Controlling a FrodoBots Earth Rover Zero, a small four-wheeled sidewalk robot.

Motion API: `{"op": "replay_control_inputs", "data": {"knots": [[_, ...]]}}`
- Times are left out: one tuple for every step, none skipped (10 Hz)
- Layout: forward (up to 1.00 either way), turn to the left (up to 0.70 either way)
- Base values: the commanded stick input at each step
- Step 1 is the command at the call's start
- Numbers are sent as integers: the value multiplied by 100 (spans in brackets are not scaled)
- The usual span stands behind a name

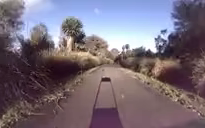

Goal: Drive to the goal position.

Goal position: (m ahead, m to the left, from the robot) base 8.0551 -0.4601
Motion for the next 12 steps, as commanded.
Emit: {"op": "replay_control_inputs", "data": {"knots": [[100, 0], [100, 0], [100, 0], [100, 0], [100, 0], [100, 0], [100, 0], [100, 0], [100, 0], [100, 0], [100, 0], [100, -6]]}}
